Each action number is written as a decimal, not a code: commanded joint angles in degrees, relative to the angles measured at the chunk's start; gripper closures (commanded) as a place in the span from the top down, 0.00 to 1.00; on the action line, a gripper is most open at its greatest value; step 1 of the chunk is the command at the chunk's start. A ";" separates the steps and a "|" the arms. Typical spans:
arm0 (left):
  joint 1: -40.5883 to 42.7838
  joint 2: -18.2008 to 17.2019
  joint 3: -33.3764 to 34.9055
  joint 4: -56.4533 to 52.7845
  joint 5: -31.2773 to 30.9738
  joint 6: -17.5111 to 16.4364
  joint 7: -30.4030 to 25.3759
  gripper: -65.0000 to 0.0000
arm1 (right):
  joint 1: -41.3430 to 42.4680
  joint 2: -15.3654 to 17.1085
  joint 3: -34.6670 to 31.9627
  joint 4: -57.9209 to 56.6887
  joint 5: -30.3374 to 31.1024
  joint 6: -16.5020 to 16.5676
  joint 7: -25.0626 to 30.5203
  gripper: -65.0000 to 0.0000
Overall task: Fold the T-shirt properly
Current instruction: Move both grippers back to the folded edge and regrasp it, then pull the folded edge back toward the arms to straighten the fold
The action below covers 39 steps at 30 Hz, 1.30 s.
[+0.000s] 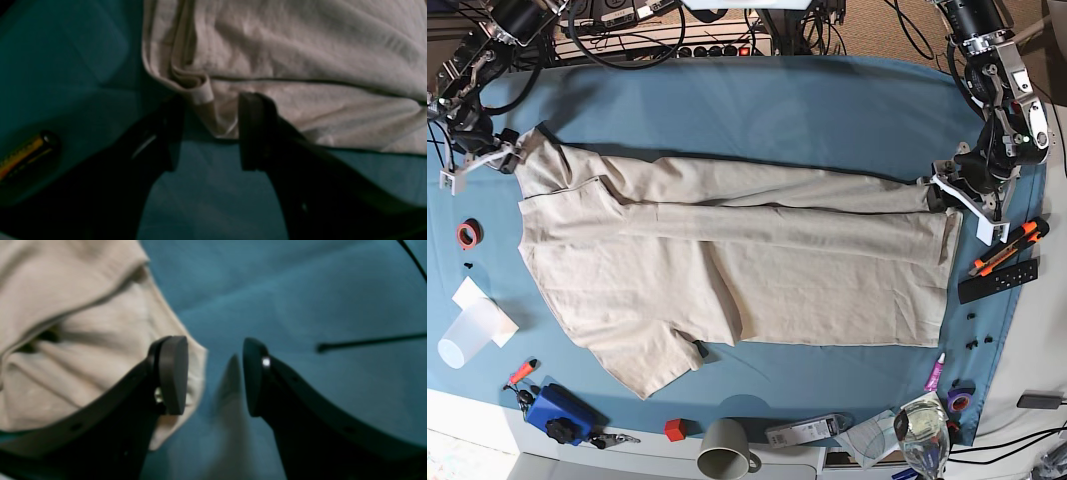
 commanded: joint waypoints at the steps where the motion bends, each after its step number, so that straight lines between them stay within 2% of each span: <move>1: -0.72 -0.61 -0.22 1.03 -0.57 -0.46 -1.07 0.40 | 0.15 0.72 -0.57 0.83 0.70 -0.20 0.59 0.42; 7: -0.11 -0.61 -0.22 1.03 -0.39 -0.42 -1.14 0.40 | -0.96 -1.20 -5.68 -3.39 -0.15 -0.26 1.38 0.42; 12: 1.05 -0.59 -0.20 0.98 -0.39 -0.44 -1.70 0.38 | -1.55 -1.62 -5.68 -5.88 -0.79 -0.22 2.03 0.42; 15: 1.51 -0.44 -0.20 0.94 -0.42 -0.44 -1.88 0.19 | -1.53 -1.09 -5.68 -5.79 -0.76 -0.22 1.62 0.41; 17: 1.73 -0.44 -0.09 0.90 -0.42 -0.70 -2.89 0.05 | -1.51 -0.98 -5.68 -5.79 -0.72 -0.22 1.27 0.33; 19: 1.84 -0.44 -0.09 0.72 -0.42 -0.90 -4.33 0.01 | -1.53 -0.96 -5.68 -5.79 -0.79 -0.20 1.09 0.26; 23: 1.77 -0.44 -0.09 -0.79 -0.44 -0.90 -5.77 0.03 | -1.53 -0.96 -5.68 -5.79 -0.76 -0.20 0.35 0.26; 26: 1.75 -0.44 -0.09 -0.92 -0.42 -1.16 -6.78 0.19 | -1.53 -0.96 -5.68 -5.79 -0.76 -0.13 -0.02 0.26; 29: 1.77 -0.44 -0.09 -0.92 0.20 -1.27 -10.36 0.33 | -1.53 -0.96 -5.68 -5.79 -0.76 0.48 -0.26 0.26; 33: 1.77 -0.44 -0.09 -0.94 3.08 -1.25 -12.04 0.35 | -1.53 -0.94 -5.68 -5.79 -0.74 0.70 -1.29 0.26; 39: 1.29 -0.44 -0.09 -4.61 2.40 -1.09 -12.48 0.35 | -1.53 -0.94 -5.68 -5.79 -0.35 0.72 -1.38 0.26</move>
